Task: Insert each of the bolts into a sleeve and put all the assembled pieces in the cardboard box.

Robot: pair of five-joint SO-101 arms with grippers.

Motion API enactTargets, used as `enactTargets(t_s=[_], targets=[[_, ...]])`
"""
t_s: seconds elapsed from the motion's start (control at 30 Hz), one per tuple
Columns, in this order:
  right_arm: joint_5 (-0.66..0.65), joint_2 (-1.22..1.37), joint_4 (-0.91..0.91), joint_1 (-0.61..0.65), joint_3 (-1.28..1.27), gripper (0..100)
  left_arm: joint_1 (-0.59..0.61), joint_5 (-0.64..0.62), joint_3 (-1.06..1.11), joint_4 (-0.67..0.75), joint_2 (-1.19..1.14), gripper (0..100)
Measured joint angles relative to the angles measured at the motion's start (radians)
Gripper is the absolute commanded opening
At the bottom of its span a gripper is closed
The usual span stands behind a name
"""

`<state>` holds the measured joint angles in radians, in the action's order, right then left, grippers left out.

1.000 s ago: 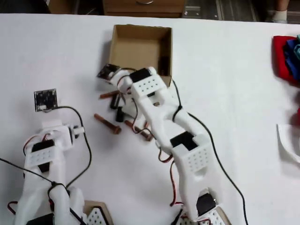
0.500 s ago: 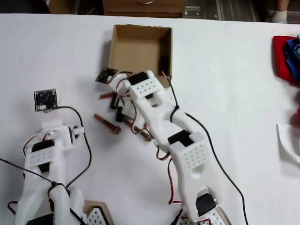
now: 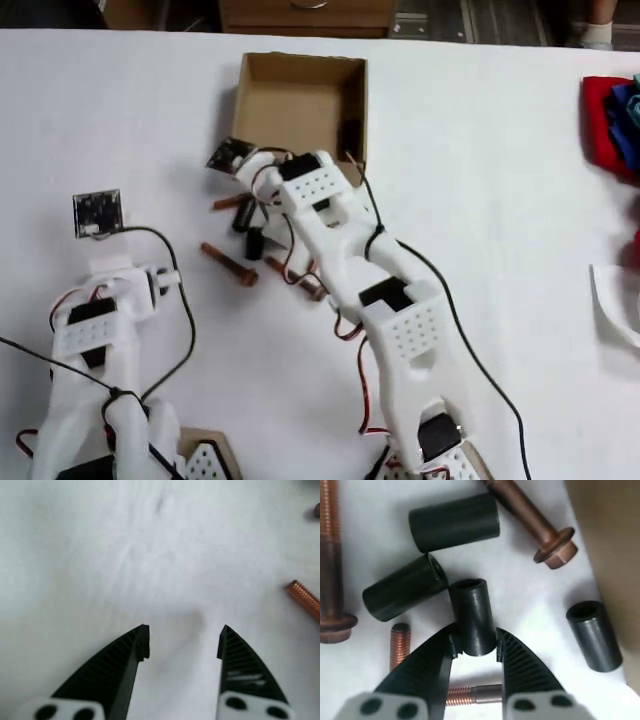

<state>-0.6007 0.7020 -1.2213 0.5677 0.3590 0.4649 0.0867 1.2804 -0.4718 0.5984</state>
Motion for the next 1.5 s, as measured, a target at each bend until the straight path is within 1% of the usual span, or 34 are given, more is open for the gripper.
enactTargets(t_s=[0.13,0.3,0.4,0.47,0.5,0.63,0.67,0.83,1.07,1.4,1.5], targets=[[0.005,-0.014,-0.058,0.002,0.0,2.0,0.0,0.0,0.0,0.0,0.0,24],[0.002,-0.078,-0.21,0.005,-0.005,2.2,0.0,0.0,0.0,0.0,0.0,24],[0.002,-0.124,-0.238,0.005,-0.005,2.5,-0.002,0.0,0.0,0.0,0.0,24],[0.002,-0.13,-0.236,0.005,-0.005,3.1,-0.002,0.0,0.0,0.0,0.0,24],[0.002,-0.13,-0.236,0.005,-0.005,5.0,-0.003,0.0,0.0,0.0,0.0,24],[0.002,-0.121,-0.235,0.005,-0.005,18.6,-0.009,0.0,0.0,0.0,0.0,24],[0.0,-0.107,-0.233,0.005,-0.005,20.6,-0.011,0.0,0.0,0.0,0.0,24],[0.003,-0.041,-0.183,0.005,-0.005,19.1,-0.009,0.0,0.0,0.0,0.0,24],[0.003,-0.032,-0.115,0.005,-0.005,18.7,-0.009,0.0,0.0,0.0,0.0,24],[-0.002,-0.031,-0.112,0.005,-0.005,18.7,-0.012,0.0,0.0,0.0,0.0,24],[-0.04,-0.017,-0.112,-0.008,-0.003,18.7,-0.011,0.0,0.0,0.0,0.0,24]])
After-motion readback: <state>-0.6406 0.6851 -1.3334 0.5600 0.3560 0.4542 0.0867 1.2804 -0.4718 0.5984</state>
